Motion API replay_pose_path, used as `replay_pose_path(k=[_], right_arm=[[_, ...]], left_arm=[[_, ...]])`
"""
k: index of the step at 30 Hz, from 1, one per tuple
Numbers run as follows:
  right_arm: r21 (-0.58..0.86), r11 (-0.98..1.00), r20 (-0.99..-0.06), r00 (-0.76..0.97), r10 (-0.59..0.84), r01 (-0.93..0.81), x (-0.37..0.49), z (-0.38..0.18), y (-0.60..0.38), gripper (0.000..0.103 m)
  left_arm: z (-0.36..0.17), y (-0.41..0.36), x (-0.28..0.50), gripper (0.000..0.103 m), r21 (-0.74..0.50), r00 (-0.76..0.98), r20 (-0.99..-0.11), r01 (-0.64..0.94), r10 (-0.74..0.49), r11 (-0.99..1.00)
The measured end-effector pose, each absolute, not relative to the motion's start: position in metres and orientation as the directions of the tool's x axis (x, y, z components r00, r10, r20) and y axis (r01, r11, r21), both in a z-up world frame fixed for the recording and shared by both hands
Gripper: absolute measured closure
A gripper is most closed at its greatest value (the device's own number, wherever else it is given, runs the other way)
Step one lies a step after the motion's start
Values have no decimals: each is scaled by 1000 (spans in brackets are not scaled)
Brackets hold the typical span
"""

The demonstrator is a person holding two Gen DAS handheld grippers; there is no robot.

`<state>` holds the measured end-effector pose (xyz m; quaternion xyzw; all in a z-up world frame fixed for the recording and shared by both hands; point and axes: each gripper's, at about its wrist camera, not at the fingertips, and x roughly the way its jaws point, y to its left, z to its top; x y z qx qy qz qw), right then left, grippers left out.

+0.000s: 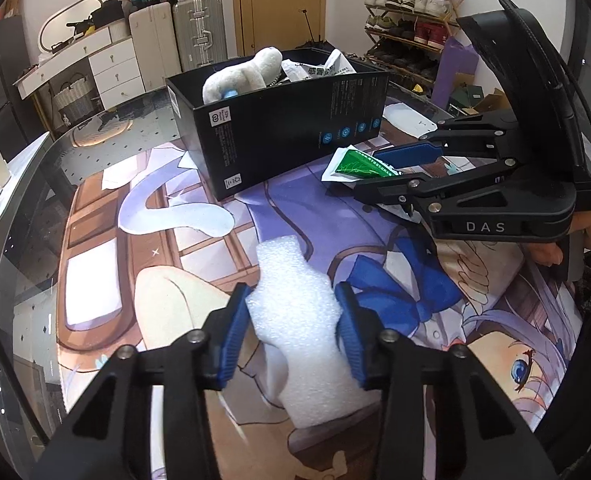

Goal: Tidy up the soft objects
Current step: 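Grasp the white foam packing piece with the left tool while the right tool grasps the green-printed medicine packet, then lift the foam piece and green packet and carry both over the box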

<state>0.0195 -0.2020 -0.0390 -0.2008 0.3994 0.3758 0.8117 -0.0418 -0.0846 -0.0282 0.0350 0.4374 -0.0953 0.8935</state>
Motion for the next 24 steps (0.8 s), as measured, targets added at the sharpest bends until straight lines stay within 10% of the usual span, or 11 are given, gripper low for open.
replay_pose_path(k=[24], right_arm=[[-68,632,-781,435,448,-772,1,-16,-203,69]], left_arm=[[-5,-72,-39,66,-23,649,-755,119,-96,993]])
